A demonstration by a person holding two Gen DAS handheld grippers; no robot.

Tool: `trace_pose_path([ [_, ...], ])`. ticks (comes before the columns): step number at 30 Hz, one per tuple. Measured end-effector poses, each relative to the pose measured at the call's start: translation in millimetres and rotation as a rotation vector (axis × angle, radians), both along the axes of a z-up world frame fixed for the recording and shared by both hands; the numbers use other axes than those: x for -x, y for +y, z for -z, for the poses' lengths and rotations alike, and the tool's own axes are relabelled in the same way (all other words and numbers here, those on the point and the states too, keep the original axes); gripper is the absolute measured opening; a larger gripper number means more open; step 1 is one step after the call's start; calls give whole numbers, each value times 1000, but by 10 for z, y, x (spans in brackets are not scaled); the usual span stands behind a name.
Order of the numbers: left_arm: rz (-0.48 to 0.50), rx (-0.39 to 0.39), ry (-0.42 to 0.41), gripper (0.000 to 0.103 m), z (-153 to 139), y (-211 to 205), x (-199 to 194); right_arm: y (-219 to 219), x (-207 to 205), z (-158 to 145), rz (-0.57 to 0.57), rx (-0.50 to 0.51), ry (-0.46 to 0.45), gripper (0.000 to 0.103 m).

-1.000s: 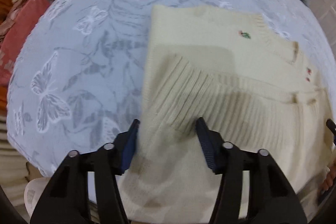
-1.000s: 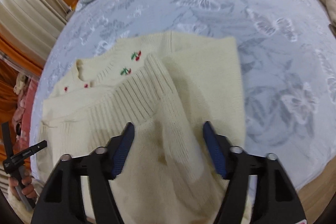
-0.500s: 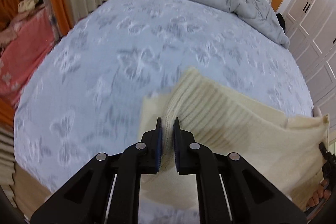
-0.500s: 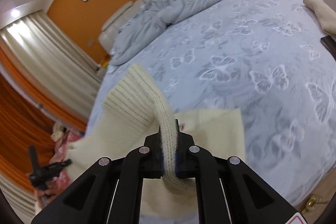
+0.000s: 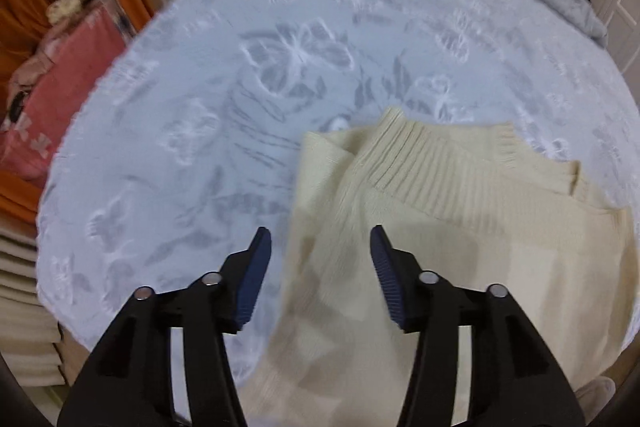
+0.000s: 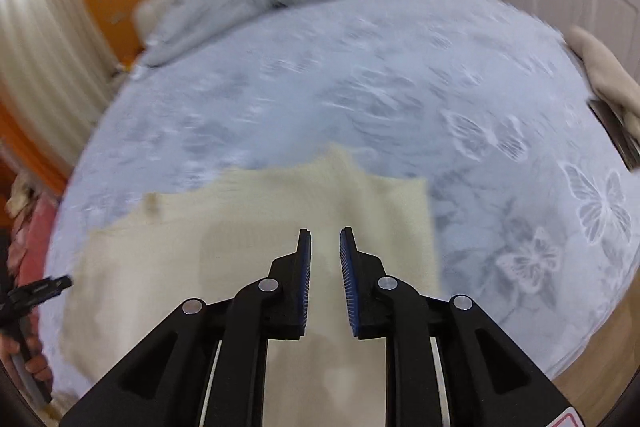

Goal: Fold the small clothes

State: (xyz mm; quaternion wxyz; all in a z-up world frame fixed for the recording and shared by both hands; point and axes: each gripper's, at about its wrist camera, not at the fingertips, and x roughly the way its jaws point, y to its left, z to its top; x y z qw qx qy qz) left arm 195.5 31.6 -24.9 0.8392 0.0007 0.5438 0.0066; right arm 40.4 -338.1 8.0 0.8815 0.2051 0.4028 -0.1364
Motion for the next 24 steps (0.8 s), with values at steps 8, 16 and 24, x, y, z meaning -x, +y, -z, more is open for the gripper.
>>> trace_pose_path([
  [8, 95, 21, 79, 51, 184, -524, 443, 1402, -378, 434, -391, -251, 118, 12],
  [16, 93, 11, 113, 54, 437, -301, 559, 758, -125, 609, -258, -169, 195, 1],
  [24, 27, 94, 25, 76, 12, -49, 288, -424, 219, 205, 36, -105, 128, 37],
])
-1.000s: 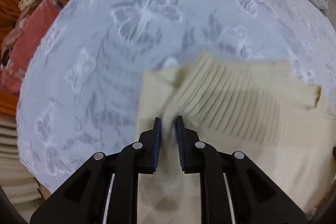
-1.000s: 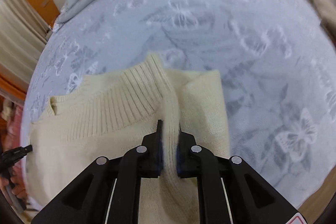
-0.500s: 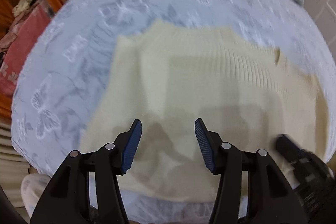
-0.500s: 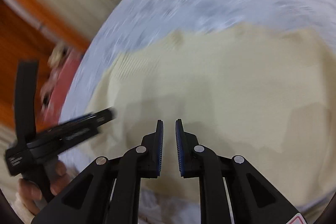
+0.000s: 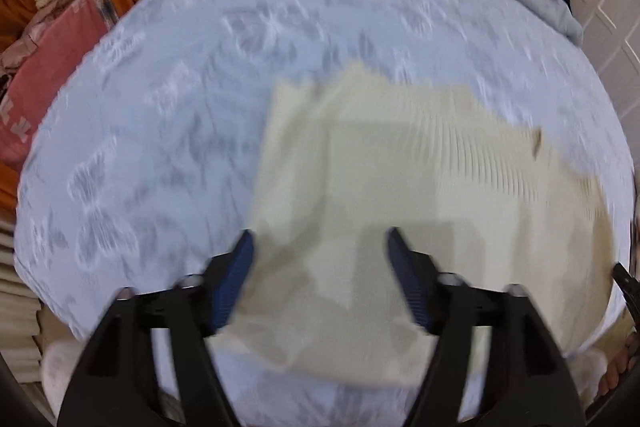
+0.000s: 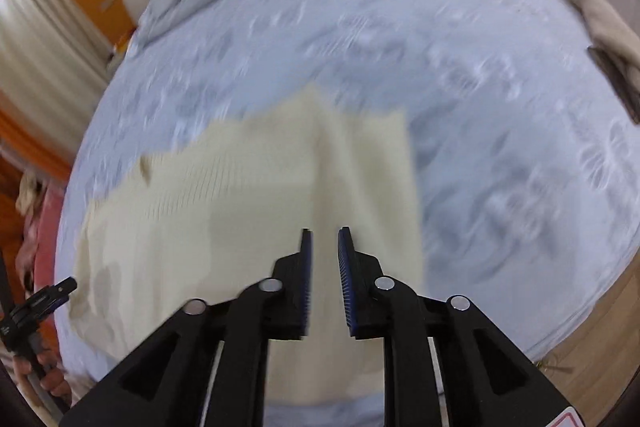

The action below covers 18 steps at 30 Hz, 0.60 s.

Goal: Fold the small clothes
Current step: 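Open both grippers and release the folded hem onto the cardigan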

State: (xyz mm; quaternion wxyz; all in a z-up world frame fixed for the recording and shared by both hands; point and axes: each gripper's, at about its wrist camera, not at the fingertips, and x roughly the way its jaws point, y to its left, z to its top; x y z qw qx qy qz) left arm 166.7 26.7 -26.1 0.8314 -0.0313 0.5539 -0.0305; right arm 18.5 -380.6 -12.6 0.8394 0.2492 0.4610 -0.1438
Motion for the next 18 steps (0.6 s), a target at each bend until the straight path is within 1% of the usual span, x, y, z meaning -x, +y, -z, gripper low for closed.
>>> trace_pose_path([
  [1, 2, 9, -9, 86, -38, 1, -109, -62, -55, -43, 9, 8, -12, 48],
  [2, 10, 24, -15, 93, -59, -1, -222, -106, -155, -73, 9, 18, -30, 65],
  [3, 18, 29, -9, 93, -45, -28, -384, -126, -239, -76, 5, 24, -39, 68],
  [4, 21, 24, 7, 94, -5, -51, -502, -146, -394, -60, -1, 33, -35, 68],
  [5, 25, 27, 33, 95, 63, -61, -621, -171, -549, 5, -11, 43, -12, 68],
  [6, 33, 51, 80, 95, 195, -73, -757, -156, -679, 99, -31, 35, 17, 68],
  [7, 29, 53, 131, 94, 336, -73, -840, -144, -762, 197, -47, 20, 46, 68],
  [8, 10, 28, 187, 87, 478, -82, -916, -141, -877, 342, -58, 0, 97, 65],
  [9, -9, 3, 216, 66, 597, -74, -950, -115, -962, 443, -66, -14, 133, 32],
  [10, -2, 28, 218, 57, 613, -75, -951, -72, -983, 498, -79, -24, 156, 16],
  [11, -8, 53, 200, 27, 547, -72, -934, -23, -958, 437, -82, -9, 142, 11],
  [12, -13, 53, 172, 7, 413, -79, -907, -34, -915, 284, -80, -23, 65, 7],
  [13, -12, 46, 145, 7, 289, -82, -894, -56, -823, 88, -70, -53, -32, 7],
  [14, -6, 57, 113, 7, 162, -75, -884, -133, -714, -191, -46, -77, -139, 7],
  [15, 9, 59, 79, 7, 28, -75, -890, -181, -675, -306, -38, -89, -181, 7],
  [16, 20, 45, 58, 7, -49, -83, -917, -259, -622, -432, -21, -78, -222, 7],
  [17, 21, 15, 51, 7, -54, -98, -958, -316, -611, -458, -10, -57, -231, 7],
  [18, 21, -22, 50, 8, -21, -126, -1009, -401, -637, -377, 3, -40, -212, 6],
])
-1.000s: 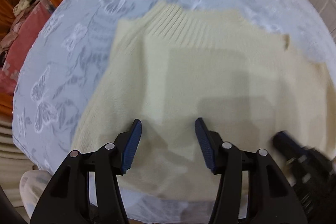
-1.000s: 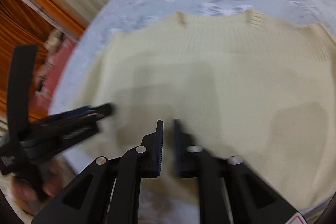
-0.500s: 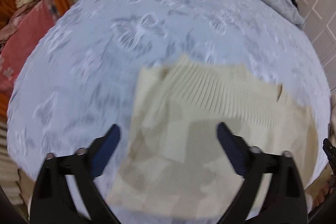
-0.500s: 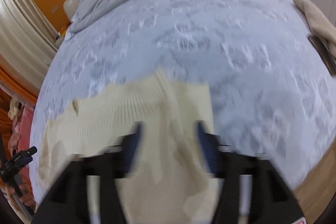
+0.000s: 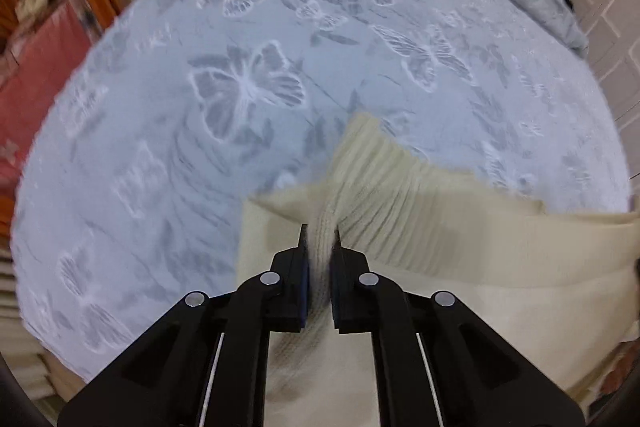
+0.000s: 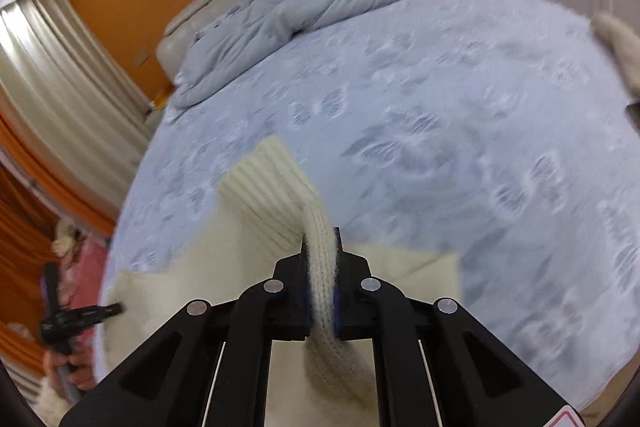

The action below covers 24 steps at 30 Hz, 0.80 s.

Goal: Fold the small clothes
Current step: 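Open both grippers and release the folded hem onto the cardigan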

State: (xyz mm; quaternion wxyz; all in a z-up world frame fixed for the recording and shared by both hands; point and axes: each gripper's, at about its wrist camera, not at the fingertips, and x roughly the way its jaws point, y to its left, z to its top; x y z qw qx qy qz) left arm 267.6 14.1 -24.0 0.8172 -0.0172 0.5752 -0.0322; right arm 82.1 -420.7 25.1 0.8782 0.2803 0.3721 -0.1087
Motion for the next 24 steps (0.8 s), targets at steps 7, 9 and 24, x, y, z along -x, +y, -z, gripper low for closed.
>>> trace_pose_path([
  [7, -25, -88, 105, 11, 626, -63, -154, -163, -167, 1002, 28, -60, 297, 10],
  [9, -36, -61, 90, 14, 495, -19, -91, -129, -129, 824, 52, -37, 291, 16],
  [24, 16, -101, 55, 41, 394, -181, 1379, 2450, 289, 507, -447, -23, 198, 15],
])
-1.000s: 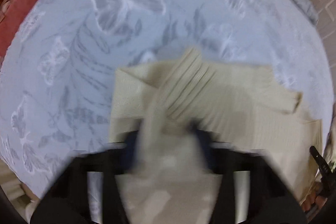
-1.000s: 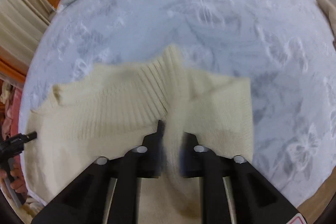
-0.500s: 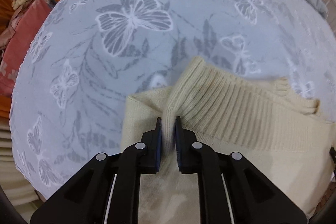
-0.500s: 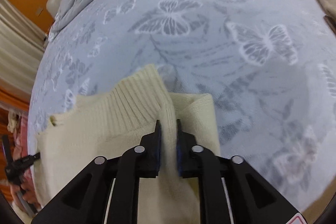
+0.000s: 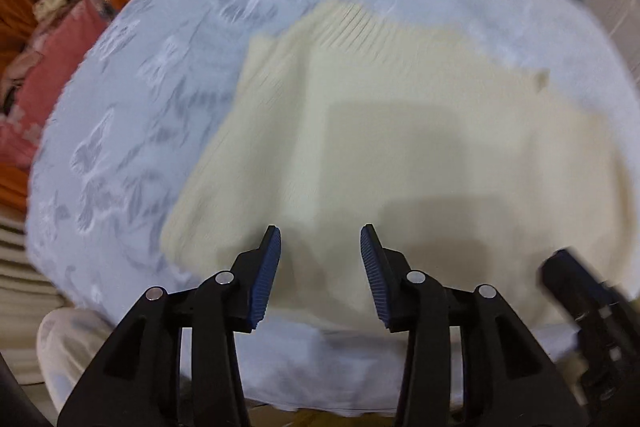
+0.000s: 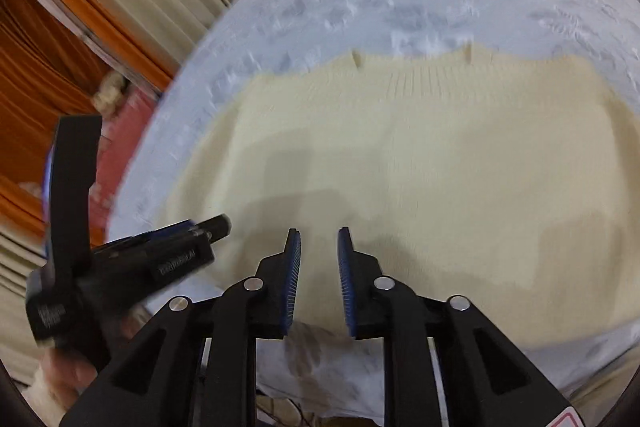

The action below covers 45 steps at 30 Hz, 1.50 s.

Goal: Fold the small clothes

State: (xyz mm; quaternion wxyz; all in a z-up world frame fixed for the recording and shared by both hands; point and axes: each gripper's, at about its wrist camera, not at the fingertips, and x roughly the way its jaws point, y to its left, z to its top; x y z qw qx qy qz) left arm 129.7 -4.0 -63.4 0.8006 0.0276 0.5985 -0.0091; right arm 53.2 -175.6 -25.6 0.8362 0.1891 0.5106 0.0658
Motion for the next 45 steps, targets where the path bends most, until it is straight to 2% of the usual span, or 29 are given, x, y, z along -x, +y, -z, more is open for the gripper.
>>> trace_pose_path([
  [1, -11, 14, 15, 42, 56, 66, 4, -95, 27, 79, 36, 48, 30, 14],
  [3, -27, 57, 31, 42, 108, 245, 37, -438, 171, 184, 108, 58, 66, 8],
  [5, -26, 63, 35, 42, 123, 346, 70, -813, 382, 292, 216, 117, 128, 6],
  [6, -22, 76, 38, 42, 130, 377, 93, -1086, 517, 368, 268, 136, 165, 0],
  [7, -21, 82, 39, 42, 129, 380, 120, -1368, 685, 439, 340, 71, 204, 0],
  [9, -20, 93, 32, 42, 123, 394, 153, -1713, 890, 427, 478, -112, 220, 0],
  [10, -30, 107, 27, 42, 99, 417, 168, -1750, 938, 386, 506, -88, 215, 0],
  [12, -60, 141, 28, 41, 73, 491, 216, -1861, 1051, 155, 552, 15, 161, 5],
  [13, -69, 154, 36, 41, 63, 533, 231, -1909, 1094, 79, 559, 24, 143, 5],
  [14, -74, 162, 44, 41, 54, 555, 226, -1944, 1118, 47, 559, 31, 135, 10],
  [15, -75, 166, 50, 41, 40, 567, 226, -1993, 1137, 13, 562, 66, 134, 28],
  [17, -72, 151, 45, 42, 2, 547, 235, -2107, 1191, 16, 592, 143, 133, 49],
  [19, -66, 117, 36, 48, -37, 512, 257, -2177, 1230, 50, 631, 91, 126, 49],
  [20, -71, 95, 28, 57, -53, 507, 276, -2248, 1258, 99, 648, 53, 127, 49],
  [21, -73, 83, 22, 59, -60, 516, 279, -2275, 1256, 130, 654, 34, 128, 49],
  [24, -75, 83, 23, 59, -64, 542, 319, -2187, 1261, 165, 639, 25, 138, 62],
  [28, -89, 66, 28, 61, -55, 604, 335, -2051, 1052, 230, 604, 44, 147, 70],
  [32, -132, 88, 39, 79, -3, 713, 323, -2072, 1049, 295, 615, 7, 166, 72],
  [35, -169, 108, 61, 80, 92, 770, 269, -2126, 1049, 349, 634, -30, 182, 72],
  [36, -187, 137, 79, 79, 157, 810, 232, -2141, 1040, 363, 635, -33, 188, 72],
  [37, -198, 164, 94, 70, 204, 838, 208, -2140, 1023, 381, 634, -30, 200, 70],
  [38, -209, 225, 126, 49, 277, 872, 174, -2134, 984, 408, 622, -29, 218, 55],
  [39, -219, 282, 147, 32, 311, 896, 155, -2119, 956, 416, 608, -36, 219, 20],
  [40, -239, 324, 160, 24, 307, 910, 146, -2087, 902, 405, 565, -63, 199, 12],
  [41, -255, 347, 167, 10, 251, 904, 138, -2053, 870, 350, 549, -52, 186, 12],
  [43, -246, 331, 140, 9, 56, 875, 155, -1986, 854, 96, 517, -5, 109, 11],
  [45, -207, 325, 93, 7, -218, 864, 239, -1982, 917, -220, 496, -13, 31, 10],
])
